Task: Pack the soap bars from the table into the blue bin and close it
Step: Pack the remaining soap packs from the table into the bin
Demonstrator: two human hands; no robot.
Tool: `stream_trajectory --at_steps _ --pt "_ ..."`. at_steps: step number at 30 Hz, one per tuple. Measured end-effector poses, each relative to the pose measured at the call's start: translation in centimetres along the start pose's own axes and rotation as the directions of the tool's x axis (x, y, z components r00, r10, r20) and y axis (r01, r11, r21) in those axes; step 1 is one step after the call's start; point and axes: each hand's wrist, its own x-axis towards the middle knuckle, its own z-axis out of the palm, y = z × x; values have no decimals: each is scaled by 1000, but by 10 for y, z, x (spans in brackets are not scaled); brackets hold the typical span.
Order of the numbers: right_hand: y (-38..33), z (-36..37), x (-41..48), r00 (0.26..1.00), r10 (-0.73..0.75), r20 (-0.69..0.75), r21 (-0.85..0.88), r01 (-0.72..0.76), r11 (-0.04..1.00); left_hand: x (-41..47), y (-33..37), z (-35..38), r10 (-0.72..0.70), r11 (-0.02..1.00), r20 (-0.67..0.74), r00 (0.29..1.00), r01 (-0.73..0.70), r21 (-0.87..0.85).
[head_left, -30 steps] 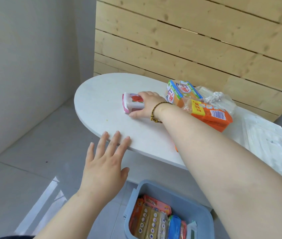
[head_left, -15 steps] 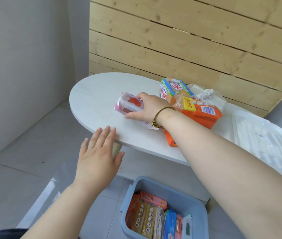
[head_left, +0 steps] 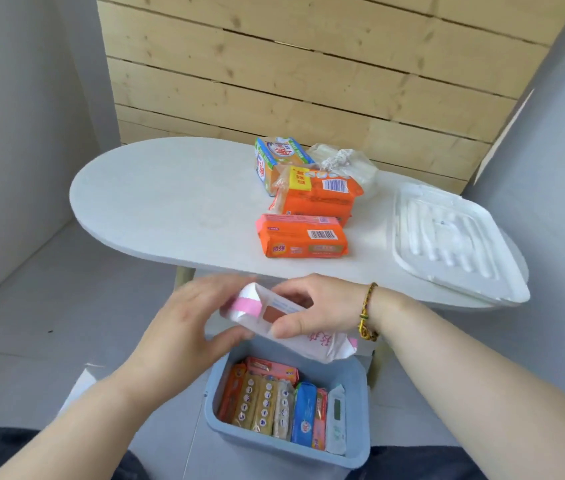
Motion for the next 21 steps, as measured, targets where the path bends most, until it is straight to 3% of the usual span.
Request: stream_trajectory --at_steps 7,12,17,19,21 --pt "55 29 -26 993 113 46 -34 -112 993 -8 8 61 -294 955 292 910 291 53" --pt "93 45 -18 979 179 -93 -292 -199 935 -9 -4 115 -408 910 342 846 407 80" --pt "145 64 5 919 309 -244 -396 -385 834 -14 -48 156 -508 860 321 799 493 133" --pt "162 68 15 875 381 -299 -424 -479 769 -22 -73 158 -583 812 327 744 526 252" --pt "174 71 26 843 429 -324 -472 -537 699 -33 -96 156 -685 727 361 633 558 400"
